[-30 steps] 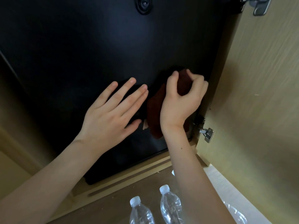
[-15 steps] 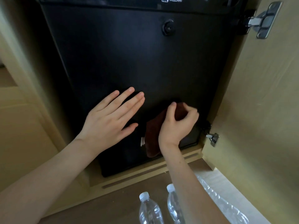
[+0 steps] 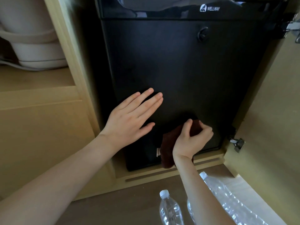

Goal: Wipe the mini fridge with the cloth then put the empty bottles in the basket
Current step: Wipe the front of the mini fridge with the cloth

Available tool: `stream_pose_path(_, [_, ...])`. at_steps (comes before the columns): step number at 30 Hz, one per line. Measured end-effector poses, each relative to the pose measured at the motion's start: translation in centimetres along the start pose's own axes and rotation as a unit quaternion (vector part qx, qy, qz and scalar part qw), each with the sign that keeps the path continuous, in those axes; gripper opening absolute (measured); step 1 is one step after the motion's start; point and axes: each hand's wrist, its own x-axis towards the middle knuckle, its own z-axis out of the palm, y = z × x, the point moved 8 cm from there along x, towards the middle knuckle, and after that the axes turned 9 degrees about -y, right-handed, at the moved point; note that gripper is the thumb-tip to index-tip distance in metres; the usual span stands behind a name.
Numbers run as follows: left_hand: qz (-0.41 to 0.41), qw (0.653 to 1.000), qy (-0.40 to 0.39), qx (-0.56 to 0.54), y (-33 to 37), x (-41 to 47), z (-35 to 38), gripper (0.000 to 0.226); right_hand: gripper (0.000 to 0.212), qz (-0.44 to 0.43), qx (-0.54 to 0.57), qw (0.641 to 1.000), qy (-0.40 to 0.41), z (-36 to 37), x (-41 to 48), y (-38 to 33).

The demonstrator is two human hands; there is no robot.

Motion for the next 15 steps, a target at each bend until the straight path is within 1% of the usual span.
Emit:
stream_pose_path(3, [-0.013, 1.000, 0.004, -0.006, -0.8, -0.4, -0.3, 0.067, 0.024, -0.035, 0.007, 0.999, -0.019, 1.6, 0.1, -2.4])
stream_pose_path(6, [-0.024, 1.000, 0.005, -0.017, -1.2, -0.7, -0.6, 0.068, 0.030, -0.065, -0.040, 0.997, -0.027, 1.7, -1.8, -1.7])
stream_pose_path(7, [-0.025, 0.999, 0.006, -0.021, -1.3, -0.7, -0.6, 0.068, 0.031, -0.056, -0.055, 0.997, -0.028, 1.5, -2.7, -0.7])
stream_pose_path(10, [-0.025, 0.999, 0.006, -0.026, -1.4, -0.7, -0.9, 0.069, 0.030, 0.071, -0.055, 0.996, -0.024, 1.0, -4.8, 2.7])
stream_pose_path(11, [-0.025, 0.999, 0.008, -0.026, -1.5, -0.8, -1.0, 0.069, 0.029, 0.095, -0.053, 0.994, -0.021, 1.0, -5.0, 2.9])
stream_pose_path(13, [-0.028, 0.999, 0.010, -0.025, -1.7, -0.9, -1.1, 0.069, 0.026, 0.091, -0.046, 0.995, -0.022, 1.3, -4.9, 2.1])
stream_pose_path(15, [-0.028, 0.999, 0.011, -0.027, -1.7, -1.1, -1.1, 0.070, 0.027, 0.056, -0.016, 0.998, -0.032, 1.9, -4.4, 0.1])
